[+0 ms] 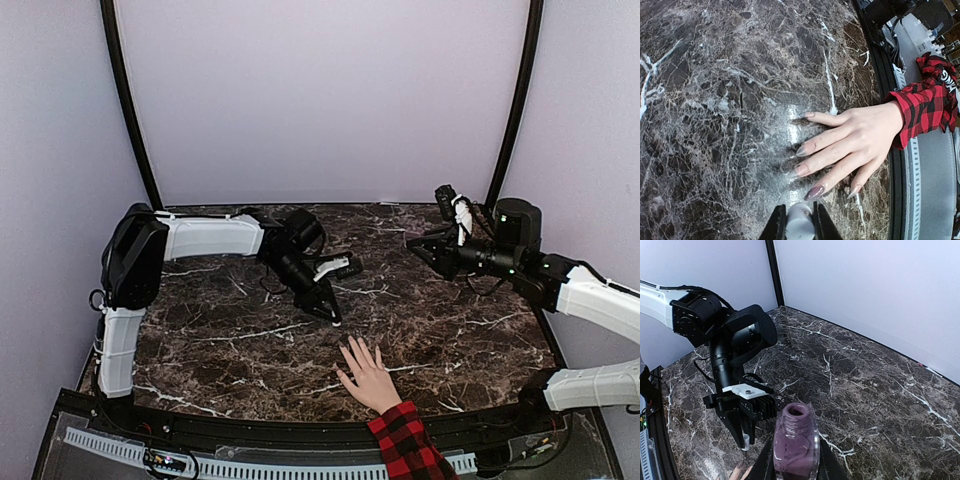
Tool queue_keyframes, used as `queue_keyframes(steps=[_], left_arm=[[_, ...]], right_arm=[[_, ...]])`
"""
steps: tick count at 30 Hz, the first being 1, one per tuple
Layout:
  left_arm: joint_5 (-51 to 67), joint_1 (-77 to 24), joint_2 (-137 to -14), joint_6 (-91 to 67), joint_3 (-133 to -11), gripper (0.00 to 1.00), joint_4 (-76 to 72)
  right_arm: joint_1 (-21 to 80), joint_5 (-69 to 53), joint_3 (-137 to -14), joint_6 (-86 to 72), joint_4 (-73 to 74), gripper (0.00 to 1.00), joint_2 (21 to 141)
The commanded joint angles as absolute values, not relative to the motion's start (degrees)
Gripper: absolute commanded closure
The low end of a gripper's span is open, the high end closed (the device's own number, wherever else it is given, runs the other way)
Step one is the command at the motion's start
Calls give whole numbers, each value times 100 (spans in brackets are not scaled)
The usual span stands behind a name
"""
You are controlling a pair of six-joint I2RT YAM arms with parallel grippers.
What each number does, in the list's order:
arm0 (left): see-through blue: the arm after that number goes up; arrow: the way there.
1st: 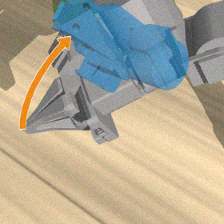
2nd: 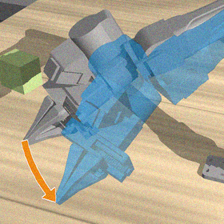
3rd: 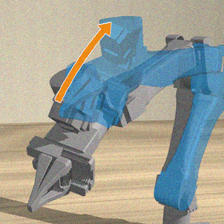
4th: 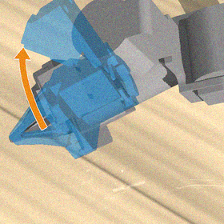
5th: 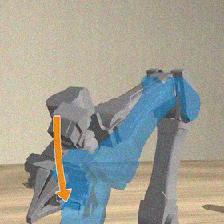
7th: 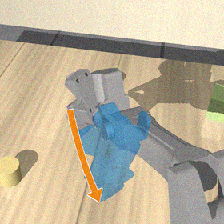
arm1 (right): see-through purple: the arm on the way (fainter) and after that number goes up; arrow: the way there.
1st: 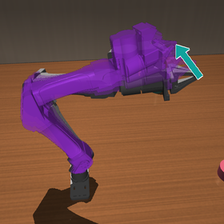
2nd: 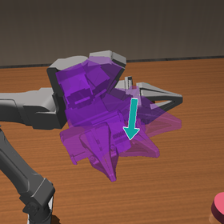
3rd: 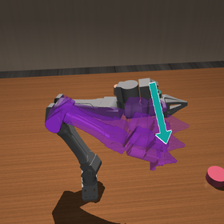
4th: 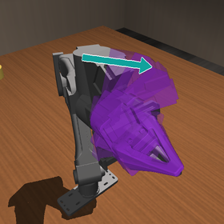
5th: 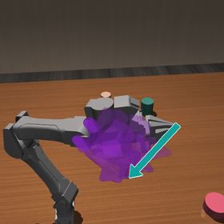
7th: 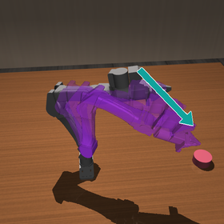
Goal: Paint the nails
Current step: Paint the nail with the hand.
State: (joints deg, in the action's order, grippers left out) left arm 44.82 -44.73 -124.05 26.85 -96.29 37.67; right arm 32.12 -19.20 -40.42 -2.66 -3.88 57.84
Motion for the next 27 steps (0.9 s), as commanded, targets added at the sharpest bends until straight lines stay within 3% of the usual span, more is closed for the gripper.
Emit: queue_keyframes(steps=[1,27], left_arm=[[4855,-4457,-11954,2754,-9748,100,3691],[4887,-4680,-12281,2821,-9704,100,3762]], right_arm=[[3173,-1865,-4008,-261,-678,100,5667],[3173,-1881,-4018,-261,-677,100,5685]])
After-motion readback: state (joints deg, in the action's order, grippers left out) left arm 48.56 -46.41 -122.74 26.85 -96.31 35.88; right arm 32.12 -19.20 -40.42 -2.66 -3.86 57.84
